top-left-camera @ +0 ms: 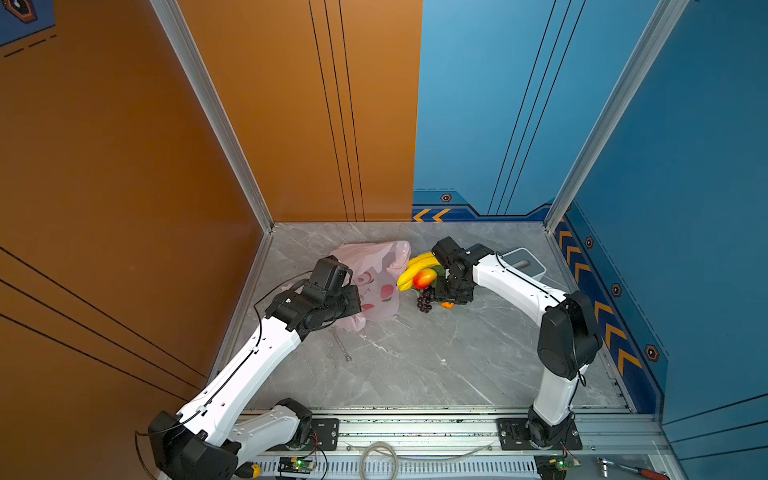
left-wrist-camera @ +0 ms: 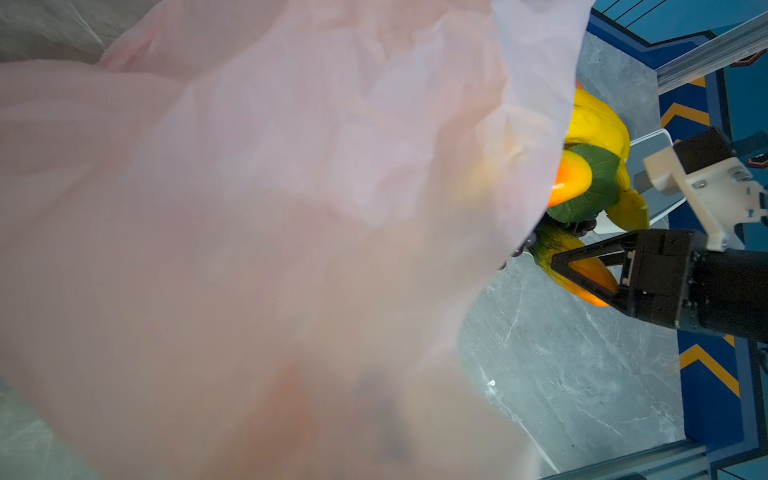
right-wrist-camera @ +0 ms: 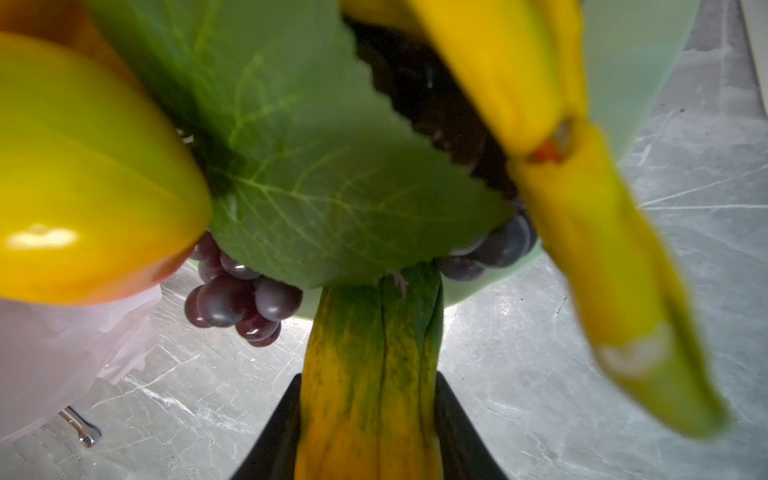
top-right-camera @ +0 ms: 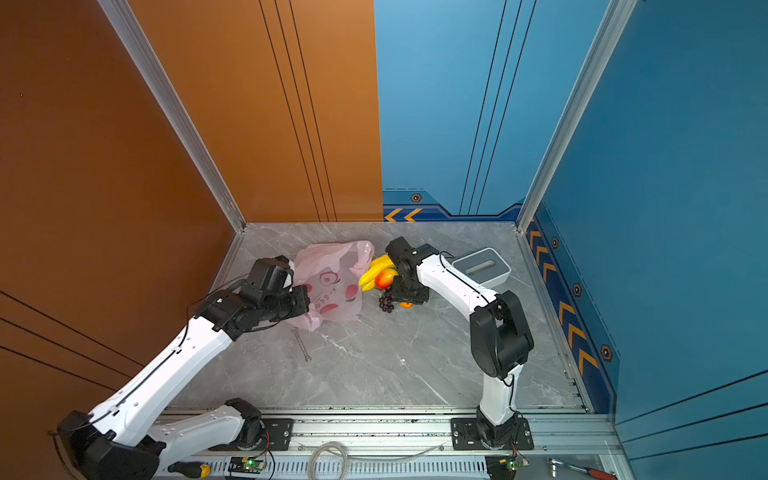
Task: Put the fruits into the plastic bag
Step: 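Grasp the green-yellow fruit on the plate with the right gripper and lift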
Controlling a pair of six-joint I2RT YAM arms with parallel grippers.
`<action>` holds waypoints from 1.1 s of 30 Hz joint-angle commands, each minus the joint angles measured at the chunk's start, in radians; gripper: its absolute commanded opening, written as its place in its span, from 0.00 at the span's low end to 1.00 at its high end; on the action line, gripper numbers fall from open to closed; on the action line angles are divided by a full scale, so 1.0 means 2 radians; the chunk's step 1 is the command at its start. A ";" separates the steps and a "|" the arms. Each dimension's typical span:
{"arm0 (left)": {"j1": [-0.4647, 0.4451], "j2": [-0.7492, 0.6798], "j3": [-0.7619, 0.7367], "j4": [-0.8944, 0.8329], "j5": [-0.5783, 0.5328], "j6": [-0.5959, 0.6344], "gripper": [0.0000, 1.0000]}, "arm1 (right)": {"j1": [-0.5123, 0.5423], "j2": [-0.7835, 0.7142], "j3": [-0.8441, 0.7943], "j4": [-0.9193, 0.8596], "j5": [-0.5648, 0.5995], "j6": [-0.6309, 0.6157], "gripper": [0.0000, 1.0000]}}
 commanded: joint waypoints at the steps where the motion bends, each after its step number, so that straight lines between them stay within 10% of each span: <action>1: 0.005 0.002 0.000 0.001 0.010 0.010 0.00 | 0.007 -0.036 0.016 -0.021 -0.008 0.011 0.35; 19: 0.004 -0.008 -0.004 0.003 0.015 0.009 0.00 | 0.030 -0.124 0.029 -0.047 -0.061 0.010 0.35; 33: 0.001 -0.021 -0.006 0.003 0.017 -0.001 0.00 | 0.079 -0.154 -0.003 0.091 -0.105 -0.016 0.36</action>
